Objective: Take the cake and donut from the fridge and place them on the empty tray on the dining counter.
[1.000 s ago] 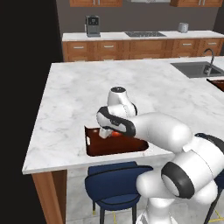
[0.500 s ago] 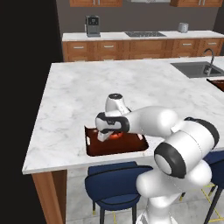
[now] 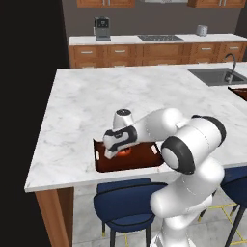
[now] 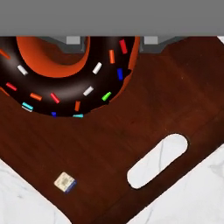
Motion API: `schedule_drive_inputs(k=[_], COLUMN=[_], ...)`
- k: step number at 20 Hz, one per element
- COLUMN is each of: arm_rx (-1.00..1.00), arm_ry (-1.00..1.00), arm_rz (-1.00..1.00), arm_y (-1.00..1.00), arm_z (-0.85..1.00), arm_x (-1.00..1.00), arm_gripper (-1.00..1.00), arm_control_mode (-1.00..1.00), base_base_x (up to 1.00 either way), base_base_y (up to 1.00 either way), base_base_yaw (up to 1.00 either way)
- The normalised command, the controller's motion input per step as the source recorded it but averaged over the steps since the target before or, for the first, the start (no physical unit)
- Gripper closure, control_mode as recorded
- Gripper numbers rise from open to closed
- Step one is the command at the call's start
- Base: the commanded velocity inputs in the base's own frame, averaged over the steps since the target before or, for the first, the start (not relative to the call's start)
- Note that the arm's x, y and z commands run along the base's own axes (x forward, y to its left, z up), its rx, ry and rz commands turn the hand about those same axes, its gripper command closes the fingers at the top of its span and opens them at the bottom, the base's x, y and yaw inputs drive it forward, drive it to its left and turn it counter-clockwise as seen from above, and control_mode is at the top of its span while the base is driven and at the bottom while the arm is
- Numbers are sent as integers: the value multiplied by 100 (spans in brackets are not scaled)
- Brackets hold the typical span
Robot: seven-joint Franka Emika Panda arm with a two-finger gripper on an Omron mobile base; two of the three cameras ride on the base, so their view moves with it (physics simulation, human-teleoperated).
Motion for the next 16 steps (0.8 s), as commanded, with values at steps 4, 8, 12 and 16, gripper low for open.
schedule_drive_inputs(k=[4,8,12,16], arm_rx=[0,0,0,0], arm_ry=[0,0,0,0], arm_rz=[0,0,0,-6], arm_y=[10,5,6,1], arm_z=[-36,-34,-27,-1], arm_x=[35,34,16,-36], arm_gripper=[100,100,-100,-100], arm_control_mode=[-100,-100,-100,-100], base_base_x=[0,0,0,0], base_base_y=[0,0,0,0], base_base_yaw=[0,0,0,0])
